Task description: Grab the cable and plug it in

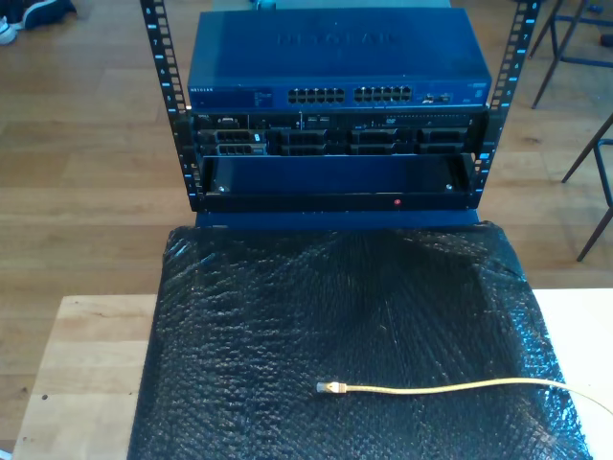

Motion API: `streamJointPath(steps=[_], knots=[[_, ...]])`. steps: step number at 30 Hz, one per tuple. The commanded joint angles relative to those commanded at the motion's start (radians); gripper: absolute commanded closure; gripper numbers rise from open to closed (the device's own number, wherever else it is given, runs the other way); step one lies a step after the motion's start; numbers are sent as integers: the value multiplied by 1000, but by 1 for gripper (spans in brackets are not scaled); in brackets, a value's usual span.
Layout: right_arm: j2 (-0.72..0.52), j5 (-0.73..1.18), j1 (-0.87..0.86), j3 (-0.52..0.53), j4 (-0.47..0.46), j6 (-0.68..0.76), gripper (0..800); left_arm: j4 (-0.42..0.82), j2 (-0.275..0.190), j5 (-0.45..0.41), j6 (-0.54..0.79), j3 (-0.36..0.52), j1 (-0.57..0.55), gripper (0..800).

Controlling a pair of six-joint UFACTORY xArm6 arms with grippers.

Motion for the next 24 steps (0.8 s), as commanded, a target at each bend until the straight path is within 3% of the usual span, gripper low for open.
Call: streamJointPath(steps=[12, 24], knots=[[5, 68, 18, -74, 101, 49, 0, -44, 8, 86, -123, -48, -155, 0], [3, 84, 153, -110, 181, 169, 0, -100, 9, 94, -187, -69, -229, 0]])
